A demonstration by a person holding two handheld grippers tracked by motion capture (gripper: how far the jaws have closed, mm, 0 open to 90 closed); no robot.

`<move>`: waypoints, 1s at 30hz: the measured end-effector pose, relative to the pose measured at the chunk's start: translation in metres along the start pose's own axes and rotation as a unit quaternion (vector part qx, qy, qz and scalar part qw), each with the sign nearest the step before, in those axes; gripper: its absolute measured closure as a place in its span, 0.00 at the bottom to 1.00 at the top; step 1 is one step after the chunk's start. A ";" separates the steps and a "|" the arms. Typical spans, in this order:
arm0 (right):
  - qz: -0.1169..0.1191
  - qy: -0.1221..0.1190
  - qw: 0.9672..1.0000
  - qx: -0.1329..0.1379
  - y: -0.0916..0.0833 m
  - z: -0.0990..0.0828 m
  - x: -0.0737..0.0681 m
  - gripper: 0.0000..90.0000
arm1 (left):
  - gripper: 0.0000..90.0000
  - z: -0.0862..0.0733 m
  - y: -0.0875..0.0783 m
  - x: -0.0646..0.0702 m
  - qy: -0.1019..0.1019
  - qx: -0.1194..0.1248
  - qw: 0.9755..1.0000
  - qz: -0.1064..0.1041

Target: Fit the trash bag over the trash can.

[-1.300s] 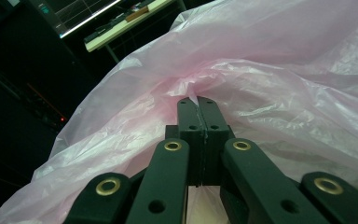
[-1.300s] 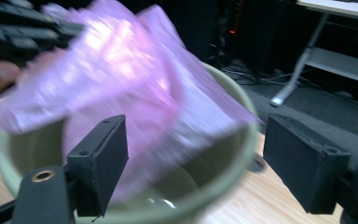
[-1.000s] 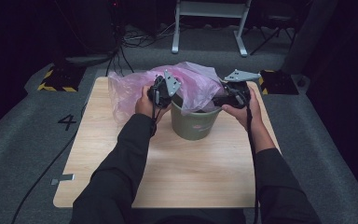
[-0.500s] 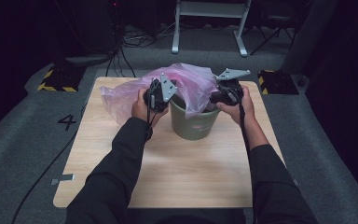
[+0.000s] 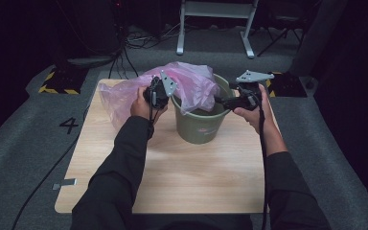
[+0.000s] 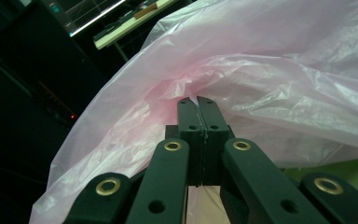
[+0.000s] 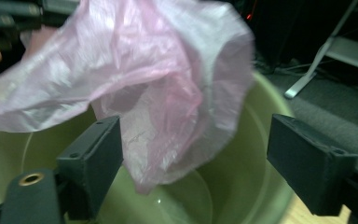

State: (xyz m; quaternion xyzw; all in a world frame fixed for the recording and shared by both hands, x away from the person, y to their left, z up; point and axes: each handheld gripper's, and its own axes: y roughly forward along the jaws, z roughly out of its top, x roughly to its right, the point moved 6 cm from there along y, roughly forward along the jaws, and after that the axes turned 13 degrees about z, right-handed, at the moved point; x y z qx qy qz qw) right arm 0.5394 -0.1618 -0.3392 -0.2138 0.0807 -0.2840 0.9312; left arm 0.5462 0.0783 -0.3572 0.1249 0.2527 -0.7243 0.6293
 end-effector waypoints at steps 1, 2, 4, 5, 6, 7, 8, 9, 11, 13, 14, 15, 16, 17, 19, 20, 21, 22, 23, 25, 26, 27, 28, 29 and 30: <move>-0.001 0.002 1.000 0.006 -0.003 0.001 0.000 0.20 | 1.00 0.000 0.000 0.000 0.002 0.000 1.000 0.001; 0.002 0.003 1.000 0.011 -0.006 0.003 0.000 0.20 | 1.00 0.001 -0.001 0.001 0.005 0.000 1.000 0.001; 0.009 -0.005 1.000 0.017 -0.010 0.007 -0.003 0.20 | 1.00 0.003 -0.003 0.004 0.013 0.004 1.000 -0.001; 0.009 -0.012 1.000 0.020 -0.011 0.010 -0.006 0.22 | 1.00 0.004 -0.003 0.006 0.014 0.004 1.000 -0.002; 0.012 -0.013 1.000 0.022 -0.011 0.012 -0.009 0.23 | 1.00 0.006 -0.004 0.010 0.017 0.007 1.000 -0.005; 0.017 -0.013 0.999 0.024 -0.010 0.015 -0.013 0.24 | 1.00 0.008 -0.005 0.011 0.021 0.009 1.000 -0.007; 0.019 -0.016 0.999 0.024 -0.008 0.016 -0.015 0.26 | 1.00 0.009 -0.005 0.014 0.020 0.010 1.000 -0.009; 0.022 -0.018 0.999 0.024 -0.006 0.018 -0.017 0.27 | 1.00 0.010 -0.006 0.018 0.023 0.012 1.000 -0.015; 0.028 -0.016 0.999 0.019 0.001 0.021 -0.021 0.33 | 1.00 0.013 -0.008 0.023 0.023 0.017 0.999 -0.023; 0.029 -0.020 0.999 0.004 0.010 0.021 -0.022 0.41 | 1.00 0.016 -0.011 0.026 0.018 0.022 0.999 -0.032; 0.027 -0.021 0.999 -0.005 0.013 0.019 -0.022 0.45 | 1.00 0.018 -0.014 0.028 0.015 0.027 0.999 -0.038; 0.024 -0.023 0.999 -0.024 0.021 0.016 -0.022 0.52 | 1.00 0.018 -0.016 0.029 0.012 0.029 0.999 -0.042; 0.019 -0.025 0.999 -0.033 0.024 0.014 -0.021 0.54 | 1.00 0.020 -0.018 0.029 0.006 0.033 0.998 -0.047; 0.011 -0.025 0.999 -0.042 0.028 0.012 -0.020 0.57 | 1.00 0.021 -0.020 0.029 0.004 0.037 0.998 -0.053; 0.006 -0.025 0.998 -0.052 0.034 0.009 -0.018 0.65 | 1.00 0.023 -0.027 0.030 -0.006 0.048 0.997 -0.067; 0.003 -0.025 0.998 -0.056 0.036 0.008 -0.018 0.68 | 1.00 0.023 -0.032 0.031 -0.006 0.054 0.996 -0.076; -0.001 -0.027 0.998 -0.063 0.038 0.006 -0.017 0.72 | 1.00 0.023 -0.035 0.032 -0.008 0.058 0.995 -0.084; -0.003 -0.026 0.997 -0.068 0.040 0.005 -0.016 0.73 | 1.00 0.023 -0.038 0.033 -0.009 0.060 0.994 -0.089; -0.004 -0.025 0.997 -0.070 0.041 0.004 -0.016 0.73 | 0.99 0.023 -0.041 0.033 -0.009 0.065 0.994 -0.092; -0.003 -0.024 0.997 -0.076 0.045 0.002 -0.016 0.70 | 0.99 0.022 -0.046 0.035 -0.010 0.069 0.992 -0.103; 0.000 -0.022 0.997 -0.079 0.047 0.001 -0.016 0.66 | 0.99 0.022 -0.049 0.036 -0.011 0.072 0.992 -0.106; 0.023 -0.017 0.996 -0.080 0.051 -0.001 -0.019 0.56 | 0.99 0.021 -0.050 0.035 -0.009 0.071 0.992 -0.106; 0.035 -0.016 0.996 -0.082 0.052 -0.001 -0.021 0.51 | 0.99 0.021 -0.050 0.034 -0.009 0.072 0.992 -0.106; 0.037 -0.019 0.995 -0.086 0.052 -0.001 -0.023 0.47 | 0.99 0.020 -0.050 0.034 -0.008 0.070 0.992 -0.105; 0.027 -0.021 0.996 -0.084 0.051 -0.001 -0.023 0.41 | 0.99 0.018 -0.049 0.033 -0.006 0.068 0.992 -0.102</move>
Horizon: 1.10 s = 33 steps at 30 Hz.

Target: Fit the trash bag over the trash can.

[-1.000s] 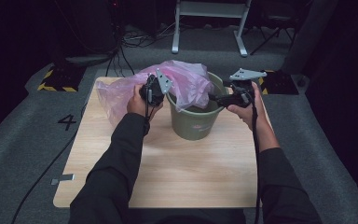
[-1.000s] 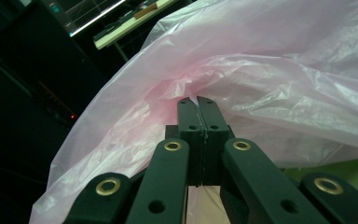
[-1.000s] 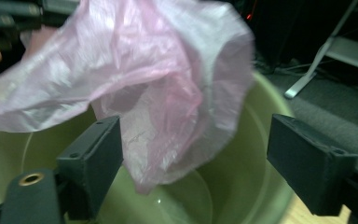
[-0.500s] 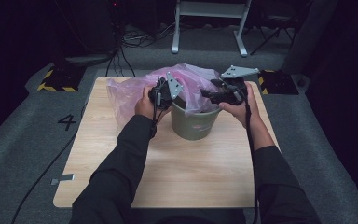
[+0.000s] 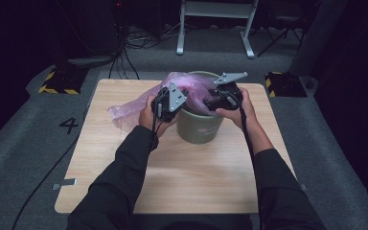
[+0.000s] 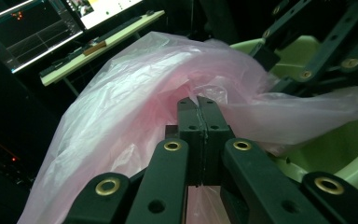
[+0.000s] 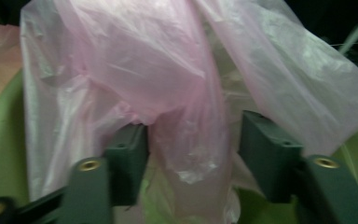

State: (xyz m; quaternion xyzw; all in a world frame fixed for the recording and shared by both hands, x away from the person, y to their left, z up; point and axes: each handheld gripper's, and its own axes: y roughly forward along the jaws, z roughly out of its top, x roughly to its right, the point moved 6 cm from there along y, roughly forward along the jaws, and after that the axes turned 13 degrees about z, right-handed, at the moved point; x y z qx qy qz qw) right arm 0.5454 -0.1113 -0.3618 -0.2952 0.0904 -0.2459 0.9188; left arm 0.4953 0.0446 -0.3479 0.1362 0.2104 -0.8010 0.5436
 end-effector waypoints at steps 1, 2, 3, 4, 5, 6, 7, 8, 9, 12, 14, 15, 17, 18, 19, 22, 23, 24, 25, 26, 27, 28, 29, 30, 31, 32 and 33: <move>0.001 -0.002 1.000 0.005 -0.003 0.001 -0.001 0.35 | 0.99 -0.001 0.001 -0.001 -0.002 -0.001 1.000 0.001; 0.004 -0.004 1.000 0.010 -0.006 0.002 -0.002 0.32 | 0.99 -0.002 0.002 -0.003 -0.006 -0.003 1.000 0.001; -0.003 -0.007 1.000 0.017 -0.010 0.004 -0.002 0.30 | 0.99 -0.004 0.003 -0.004 -0.011 -0.004 1.000 0.002; -0.007 -0.009 1.000 0.022 -0.014 0.005 -0.002 0.28 | 0.99 -0.005 0.004 -0.006 -0.013 -0.007 1.000 0.005; -0.008 -0.009 1.000 0.027 -0.017 0.006 -0.002 0.25 | 0.99 -0.005 0.005 -0.007 -0.013 -0.007 1.000 0.005; -0.011 -0.010 0.999 0.030 -0.020 0.007 -0.002 0.23 | 0.99 -0.006 0.005 -0.008 -0.019 -0.008 1.000 0.008; -0.015 -0.014 0.999 0.033 -0.024 0.009 -0.001 0.23 | 0.99 -0.006 0.006 -0.009 -0.019 -0.008 1.000 0.008; -0.016 -0.015 0.999 0.035 -0.027 0.010 -0.001 0.22 | 0.99 -0.006 0.007 -0.009 -0.018 -0.011 1.000 0.009; -0.017 -0.015 0.999 0.042 -0.031 0.012 0.000 0.22 | 0.99 -0.006 0.008 -0.009 -0.014 -0.012 1.000 0.010; -0.008 -0.019 0.998 0.058 -0.040 0.017 -0.003 0.22 | 0.99 -0.005 0.010 -0.006 -0.001 -0.017 1.000 0.018; 0.006 -0.024 0.998 0.066 -0.043 0.019 -0.007 0.23 | 0.99 -0.003 0.011 -0.006 0.009 -0.019 0.999 0.027; 0.012 -0.026 0.997 0.071 -0.045 0.020 -0.008 0.24 | 0.99 -0.003 0.012 -0.007 0.014 -0.021 0.999 0.034; 0.005 -0.021 0.997 0.077 -0.048 0.021 -0.007 0.28 | 0.99 -0.004 0.014 -0.008 0.015 -0.026 0.999 0.033; 0.009 -0.018 0.997 0.080 -0.049 0.021 -0.006 0.30 | 0.99 -0.004 0.016 -0.009 0.014 -0.028 0.999 0.037; 0.009 -0.016 0.996 0.083 -0.050 0.021 -0.005 0.33 | 0.99 -0.004 0.018 -0.010 0.014 -0.031 0.999 0.039; -0.016 -0.017 0.998 0.066 -0.050 0.019 -0.001 0.43 | 1.00 -0.004 0.023 -0.013 0.009 -0.036 0.998 0.041; -0.038 -0.015 0.998 0.044 -0.048 0.015 0.004 0.51 | 0.99 -0.003 0.023 -0.013 0.004 -0.033 0.999 0.038; -0.061 -0.013 0.998 0.020 -0.045 0.012 0.008 0.56 | 0.99 -0.002 0.022 -0.013 0.006 -0.031 0.999 0.037; -0.074 -0.015 0.997 -0.002 -0.041 0.008 0.012 0.56 | 0.99 -0.001 0.021 -0.012 0.006 -0.030 0.999 0.035; -0.076 -0.013 0.997 -0.016 -0.037 0.003 0.015 0.60 | 0.99 0.000 0.019 -0.012 0.005 -0.029 0.999 0.035; -0.075 -0.011 0.997 -0.022 -0.035 0.001 0.016 0.62 | 0.99 0.000 0.018 -0.011 0.006 -0.027 0.999 0.035; -0.076 -0.010 0.997 -0.025 -0.033 -0.001 0.018 0.62 | 0.99 0.000 0.017 -0.010 0.005 -0.027 0.999 0.033; -0.076 -0.006 0.997 -0.029 -0.031 -0.003 0.019 0.62 | 0.99 0.000 0.016 -0.009 0.007 -0.026 0.999 0.032; -0.075 -0.004 0.997 -0.031 -0.030 -0.004 0.020 0.62 | 0.99 0.000 0.015 -0.007 0.011 -0.028 0.999 0.031; -0.076 -0.003 0.997 -0.030 -0.028 -0.005 0.020 0.60 | 0.99 0.000 0.014 -0.005 0.014 -0.029 0.999 0.030; -0.075 -0.002 0.997 -0.027 -0.028 -0.006 0.021 0.56 | 0.99 -0.001 0.012 -0.003 0.019 -0.029 0.999 0.031; -0.070 0.000 0.997 -0.021 -0.028 -0.005 0.020 0.49 | 0.99 -0.001 0.012 -0.002 0.022 -0.028 0.999 0.031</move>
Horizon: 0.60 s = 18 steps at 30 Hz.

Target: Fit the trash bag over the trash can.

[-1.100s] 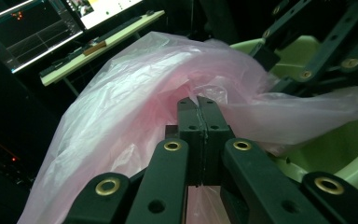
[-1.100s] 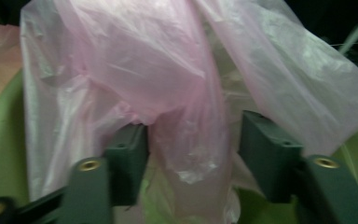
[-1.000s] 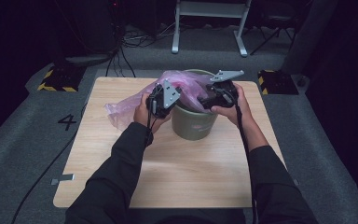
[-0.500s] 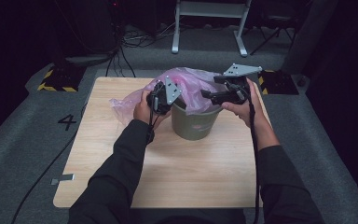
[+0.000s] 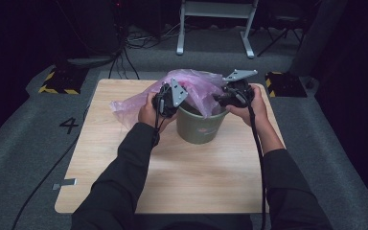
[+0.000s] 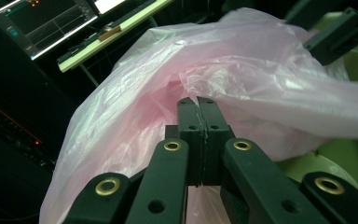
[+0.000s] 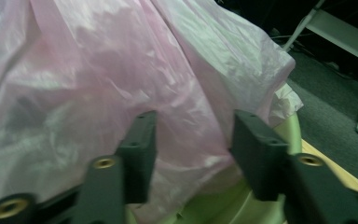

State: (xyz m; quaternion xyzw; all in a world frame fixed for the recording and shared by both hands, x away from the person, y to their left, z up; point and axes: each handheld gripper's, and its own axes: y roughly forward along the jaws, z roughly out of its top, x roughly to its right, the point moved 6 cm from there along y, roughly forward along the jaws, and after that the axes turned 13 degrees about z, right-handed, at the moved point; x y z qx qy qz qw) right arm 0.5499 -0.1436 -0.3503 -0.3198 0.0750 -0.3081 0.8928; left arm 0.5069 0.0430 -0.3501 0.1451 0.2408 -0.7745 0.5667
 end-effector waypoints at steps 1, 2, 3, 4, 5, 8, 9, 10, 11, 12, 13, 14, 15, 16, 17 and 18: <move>0.005 -0.001 1.000 0.005 0.000 0.000 -0.001 0.45 | 0.99 0.000 -0.001 0.001 0.004 0.001 1.000 0.000; 0.015 -0.002 1.000 0.008 -0.001 0.000 -0.003 0.41 | 0.99 -0.001 -0.001 0.001 0.003 0.000 1.000 -0.001; 0.023 -0.005 1.000 0.008 -0.002 0.000 -0.004 0.38 | 0.99 -0.001 -0.002 0.001 0.002 -0.001 1.000 0.002; 0.034 -0.010 0.999 0.004 -0.002 -0.001 -0.007 0.34 | 0.99 -0.002 -0.002 0.001 0.001 -0.001 1.000 0.005; 0.040 -0.015 0.999 0.003 -0.003 -0.002 -0.008 0.32 | 0.99 -0.002 -0.002 0.000 0.003 -0.001 1.000 0.007; 0.044 -0.009 0.999 0.014 -0.012 -0.003 -0.006 0.30 | 0.99 -0.004 0.000 -0.004 0.004 -0.007 1.000 0.016; 0.045 -0.004 0.999 0.023 -0.016 -0.003 -0.004 0.30 | 0.99 -0.005 0.000 -0.006 0.002 -0.009 1.000 0.019; 0.044 0.000 0.999 0.030 -0.020 -0.003 -0.002 0.30 | 0.99 -0.006 0.001 -0.007 0.001 -0.011 1.000 0.020; 0.040 0.002 0.999 0.034 -0.022 -0.003 0.000 0.30 | 0.99 -0.007 0.002 -0.008 0.002 -0.011 1.000 0.023; 0.033 0.004 0.999 0.039 -0.026 -0.002 0.003 0.30 | 0.99 -0.007 0.002 -0.009 0.002 -0.013 1.000 0.025; 0.030 0.005 0.999 0.041 -0.028 -0.002 0.004 0.30 | 0.99 -0.008 0.004 -0.009 0.006 -0.015 0.999 0.030; 0.023 0.001 0.999 0.044 -0.031 0.000 0.005 0.31 | 0.99 -0.008 0.006 -0.009 0.009 -0.017 0.999 0.030; 0.019 0.001 0.999 0.044 -0.032 0.001 0.005 0.31 | 0.99 -0.008 0.008 -0.009 0.011 -0.019 0.999 0.030; 0.018 -0.003 0.999 0.048 -0.033 0.004 0.004 0.31 | 0.99 -0.008 0.010 -0.008 0.010 -0.021 0.999 0.031; 0.017 -0.006 0.998 0.055 -0.034 0.007 0.002 0.31 | 0.99 -0.008 0.011 -0.007 0.010 -0.023 0.999 0.030; 0.019 -0.007 0.998 0.057 -0.034 0.009 0.000 0.30 | 0.99 -0.007 0.013 -0.005 0.013 -0.024 0.999 0.029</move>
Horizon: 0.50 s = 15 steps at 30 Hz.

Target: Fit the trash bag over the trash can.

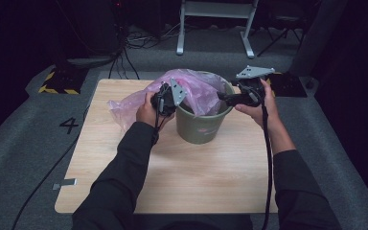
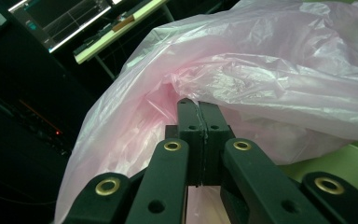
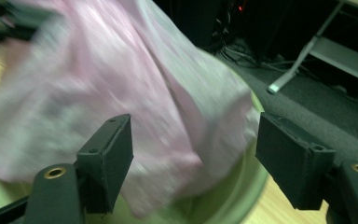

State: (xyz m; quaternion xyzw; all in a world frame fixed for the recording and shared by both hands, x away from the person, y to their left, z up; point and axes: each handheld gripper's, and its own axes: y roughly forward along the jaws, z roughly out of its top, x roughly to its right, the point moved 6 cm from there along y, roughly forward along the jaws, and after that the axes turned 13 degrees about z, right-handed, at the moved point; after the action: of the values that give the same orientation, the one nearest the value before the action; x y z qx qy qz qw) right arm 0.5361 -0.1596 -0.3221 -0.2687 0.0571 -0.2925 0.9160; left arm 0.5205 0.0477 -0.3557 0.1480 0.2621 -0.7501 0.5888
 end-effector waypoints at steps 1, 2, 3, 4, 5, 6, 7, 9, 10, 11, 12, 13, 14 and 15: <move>0.006 -0.005 1.000 0.009 0.001 0.005 -0.004 0.30 | 0.99 0.002 0.001 0.002 0.001 0.002 1.000 -0.003; 0.009 -0.007 1.000 0.016 0.002 0.009 -0.007 0.30 | 0.99 0.003 0.000 0.004 0.000 0.001 1.000 -0.004; 0.011 -0.010 1.000 0.019 0.003 0.012 -0.010 0.30 | 0.99 0.005 0.000 0.007 0.000 0.004 1.000 -0.008; 0.018 -0.013 0.999 0.024 0.008 0.016 -0.015 0.30 | 0.99 0.006 0.000 0.008 0.003 0.007 1.000 -0.009; 0.019 -0.015 0.999 0.022 0.012 0.018 -0.017 0.30 | 0.99 0.007 -0.001 0.010 0.004 0.008 1.000 -0.011; 0.016 -0.020 1.000 0.016 0.017 0.019 -0.020 0.30 | 0.99 0.009 -0.002 0.011 0.004 0.012 1.000 -0.014; 0.014 -0.024 1.000 0.013 0.021 0.019 -0.022 0.30 | 0.99 0.009 -0.004 0.012 -0.002 0.012 1.000 -0.017; 0.014 -0.033 0.999 0.001 0.032 0.018 -0.027 0.30 | 0.99 0.011 -0.007 0.013 0.002 0.017 1.000 -0.022; 0.007 -0.032 0.999 -0.008 0.037 0.017 -0.028 0.33 | 0.99 0.012 -0.008 0.013 0.001 0.018 1.000 -0.024; 0.006 -0.032 0.999 -0.012 0.040 0.016 -0.028 0.39 | 0.99 0.012 -0.010 0.014 -0.001 0.022 0.999 -0.027; 0.006 -0.032 0.999 -0.015 0.044 0.015 -0.029 0.46 | 0.99 0.013 -0.011 0.014 -0.003 0.024 0.999 -0.030; 0.006 -0.032 0.999 -0.018 0.046 0.014 -0.029 0.50 | 0.99 0.014 -0.013 0.014 -0.003 0.027 0.999 -0.034; 0.003 -0.035 0.999 -0.025 0.048 0.013 -0.029 0.59 | 0.99 0.015 -0.015 0.016 -0.002 0.032 0.999 -0.039; 0.003 -0.041 0.999 -0.036 0.051 0.011 -0.029 0.69 | 0.99 0.016 -0.017 0.017 0.000 0.035 0.998 -0.043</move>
State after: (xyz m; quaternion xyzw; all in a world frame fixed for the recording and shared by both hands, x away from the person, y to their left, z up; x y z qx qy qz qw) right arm 0.5405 -0.1034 -0.3410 -0.3129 0.0305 -0.2764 0.9081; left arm 0.5011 0.0281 -0.3482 0.1572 0.2418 -0.7833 0.5507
